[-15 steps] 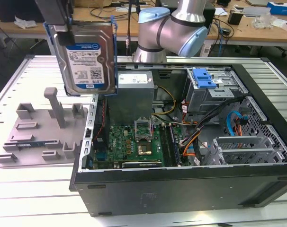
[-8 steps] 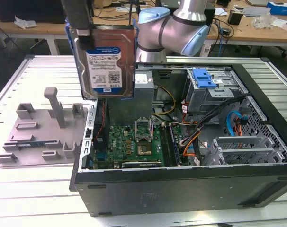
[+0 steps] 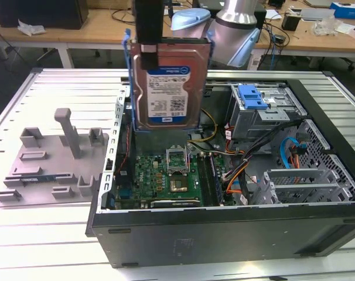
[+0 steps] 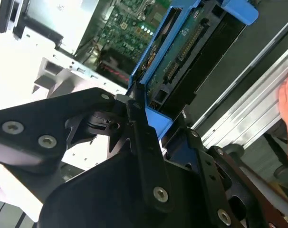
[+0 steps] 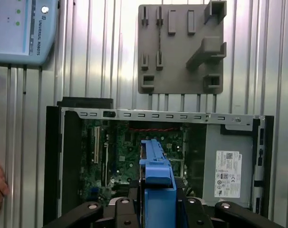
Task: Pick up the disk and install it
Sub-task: 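Pick up the disk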
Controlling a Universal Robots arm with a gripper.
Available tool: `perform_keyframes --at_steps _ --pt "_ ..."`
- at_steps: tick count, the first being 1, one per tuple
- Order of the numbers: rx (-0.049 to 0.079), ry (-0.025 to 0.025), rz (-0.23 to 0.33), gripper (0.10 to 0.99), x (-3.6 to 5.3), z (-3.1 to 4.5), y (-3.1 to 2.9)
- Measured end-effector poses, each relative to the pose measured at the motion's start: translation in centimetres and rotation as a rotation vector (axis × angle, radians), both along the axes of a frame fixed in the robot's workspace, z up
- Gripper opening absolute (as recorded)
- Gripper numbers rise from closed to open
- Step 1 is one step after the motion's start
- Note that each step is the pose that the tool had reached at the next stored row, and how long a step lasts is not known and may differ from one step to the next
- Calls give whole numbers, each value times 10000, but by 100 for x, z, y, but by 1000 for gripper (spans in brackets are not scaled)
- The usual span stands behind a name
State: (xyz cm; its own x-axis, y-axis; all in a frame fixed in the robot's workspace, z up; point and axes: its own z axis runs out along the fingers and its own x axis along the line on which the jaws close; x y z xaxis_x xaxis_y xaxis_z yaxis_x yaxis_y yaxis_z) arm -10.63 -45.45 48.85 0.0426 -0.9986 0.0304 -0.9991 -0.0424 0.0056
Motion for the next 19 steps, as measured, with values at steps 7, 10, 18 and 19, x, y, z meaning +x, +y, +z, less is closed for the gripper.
perform_keyframes --at_steps 7,10,18,19 --pt "0 0 3 369 304 0 -106" --pt "0 0 2 369 450 0 -159" --pt "1 0 2 369 745 0 -277" --pt "0 0 0 369 773 0 -289"
